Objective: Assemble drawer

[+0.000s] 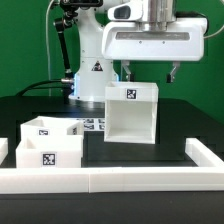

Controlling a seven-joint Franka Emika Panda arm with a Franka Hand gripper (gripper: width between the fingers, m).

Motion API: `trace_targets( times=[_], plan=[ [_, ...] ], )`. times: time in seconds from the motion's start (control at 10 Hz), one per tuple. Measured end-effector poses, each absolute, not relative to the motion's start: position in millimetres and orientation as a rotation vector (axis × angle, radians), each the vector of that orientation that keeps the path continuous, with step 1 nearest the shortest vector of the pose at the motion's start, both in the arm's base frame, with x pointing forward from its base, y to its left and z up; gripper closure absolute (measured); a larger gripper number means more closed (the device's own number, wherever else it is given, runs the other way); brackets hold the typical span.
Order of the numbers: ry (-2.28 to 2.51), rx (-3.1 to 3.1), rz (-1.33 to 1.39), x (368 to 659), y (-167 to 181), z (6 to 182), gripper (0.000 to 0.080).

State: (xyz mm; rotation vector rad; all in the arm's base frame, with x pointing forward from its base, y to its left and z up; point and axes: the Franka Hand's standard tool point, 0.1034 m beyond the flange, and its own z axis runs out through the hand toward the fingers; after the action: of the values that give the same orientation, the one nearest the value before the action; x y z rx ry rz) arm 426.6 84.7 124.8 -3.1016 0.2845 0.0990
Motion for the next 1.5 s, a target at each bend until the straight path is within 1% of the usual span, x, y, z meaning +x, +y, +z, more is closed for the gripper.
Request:
trace_targets(
  times=[0.3,0.5,0.7,0.8,0.9,1.0,1.1,1.2,1.3,1.4,1.5],
  plan=[
    [0.273,-3.104,0.085,403.5,94.6,109.5,0.0150],
    [0.264,-3.097,0.074,397.8,101.2,101.9,0.0150],
    [0.286,-3.073,0.074,398.2,103.0,98.9,0.0150],
    [0.300,-3.053,0.083,397.8,102.6,97.8,0.0248],
    [0.304,-3.051,0.084,398.1,102.4,98.0,0.0248],
    [0.305,-3.051,0.084,398.3,102.1,98.1,0.0429],
    [0.305,-3.051,0.084,398.3,102.2,98.1,0.0567],
    [0.305,-3.051,0.083,398.3,102.3,98.1,0.0567],
    [0.305,-3.051,0.083,398.3,102.3,98.1,0.0733],
    [0.305,-3.051,0.083,398.4,102.2,98.2,0.0763],
    [0.305,-3.051,0.083,398.4,102.2,98.2,0.0763]
  ],
)
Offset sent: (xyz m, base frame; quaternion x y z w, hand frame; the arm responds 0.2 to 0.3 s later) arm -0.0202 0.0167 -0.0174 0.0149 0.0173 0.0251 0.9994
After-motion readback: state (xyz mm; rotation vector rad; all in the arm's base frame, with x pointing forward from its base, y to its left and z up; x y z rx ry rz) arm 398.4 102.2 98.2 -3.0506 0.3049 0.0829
